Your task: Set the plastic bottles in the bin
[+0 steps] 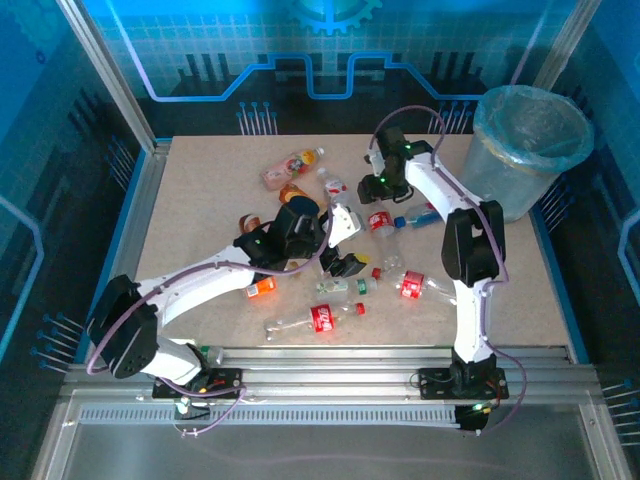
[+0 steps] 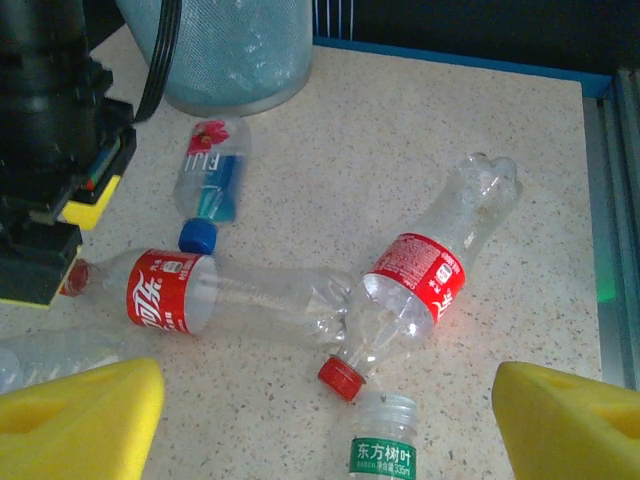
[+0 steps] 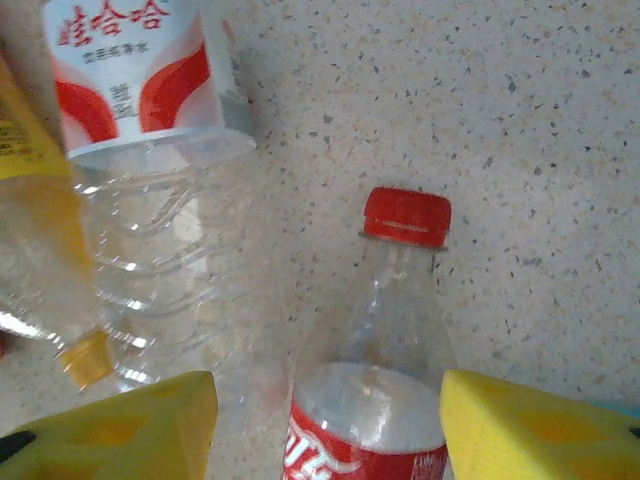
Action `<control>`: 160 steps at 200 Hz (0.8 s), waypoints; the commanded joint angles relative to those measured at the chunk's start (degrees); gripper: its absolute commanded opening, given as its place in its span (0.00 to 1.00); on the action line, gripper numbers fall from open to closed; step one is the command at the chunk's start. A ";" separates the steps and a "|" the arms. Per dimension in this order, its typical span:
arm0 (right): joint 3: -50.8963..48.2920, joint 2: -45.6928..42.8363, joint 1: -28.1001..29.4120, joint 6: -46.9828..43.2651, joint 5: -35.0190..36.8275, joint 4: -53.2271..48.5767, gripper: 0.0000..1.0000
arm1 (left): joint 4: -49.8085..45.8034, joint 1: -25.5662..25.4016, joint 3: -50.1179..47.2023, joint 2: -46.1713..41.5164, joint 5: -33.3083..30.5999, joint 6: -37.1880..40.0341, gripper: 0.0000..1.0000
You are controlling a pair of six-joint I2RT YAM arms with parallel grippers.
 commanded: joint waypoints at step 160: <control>16.64 15.77 1.27 -2.97 6.90 -6.63 0.44 | 1.66 -0.21 -1.19 -0.50 -0.58 3.04 0.88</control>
